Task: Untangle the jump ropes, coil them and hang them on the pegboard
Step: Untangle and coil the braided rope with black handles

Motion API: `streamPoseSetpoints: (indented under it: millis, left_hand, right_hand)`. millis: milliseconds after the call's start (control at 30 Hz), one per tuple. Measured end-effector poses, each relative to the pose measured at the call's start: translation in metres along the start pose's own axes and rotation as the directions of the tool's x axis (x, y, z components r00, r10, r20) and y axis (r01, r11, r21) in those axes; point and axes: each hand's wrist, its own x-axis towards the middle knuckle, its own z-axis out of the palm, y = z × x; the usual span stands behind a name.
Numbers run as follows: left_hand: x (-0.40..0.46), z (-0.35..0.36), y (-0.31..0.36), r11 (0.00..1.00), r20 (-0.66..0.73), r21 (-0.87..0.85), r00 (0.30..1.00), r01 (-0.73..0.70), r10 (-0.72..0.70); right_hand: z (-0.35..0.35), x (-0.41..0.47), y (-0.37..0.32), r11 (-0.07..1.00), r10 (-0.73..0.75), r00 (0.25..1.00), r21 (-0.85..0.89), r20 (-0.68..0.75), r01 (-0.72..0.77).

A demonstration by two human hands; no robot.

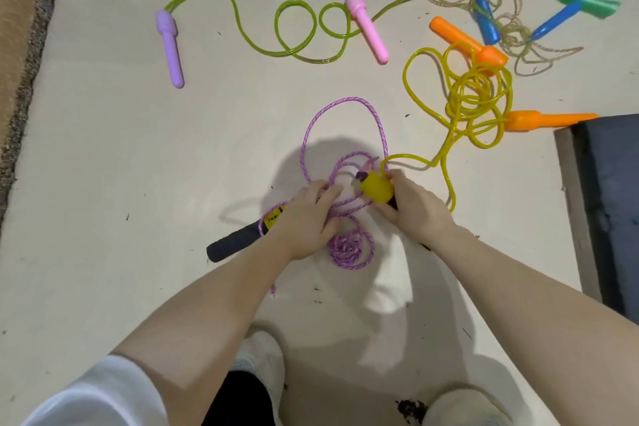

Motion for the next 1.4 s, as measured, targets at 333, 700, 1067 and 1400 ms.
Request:
streamPoseSetpoints:
  millis: [333,700,1067,1400]
  left_hand:
    - [0.003,0.004,0.032,0.712,0.37,0.554,0.894,-0.431,0.253]
    - [0.01,-0.081,0.062,0.867,0.068,-0.455,0.978,0.206,-0.196]
    - [-0.01,-0.186,0.13,0.477,-0.367,-0.84,0.918,-0.259,-0.148]
    - [-0.036,-0.198,0.137,0.155,-0.19,-0.968,0.98,-0.197,0.06]
  right_hand:
    - [-0.048,-0.002,0.02,0.813,0.41,0.859,0.549,-0.306,-0.193]
    - [-0.051,-0.037,-0.004,0.913,0.364,0.797,0.355,-0.482,-0.202]
    - [-0.065,-0.051,-0.072,0.77,-0.069,0.991,0.625,-0.117,0.127]
    - [-0.105,-0.063,-0.101,0.124,-0.14,0.957,0.955,-0.252,0.27]
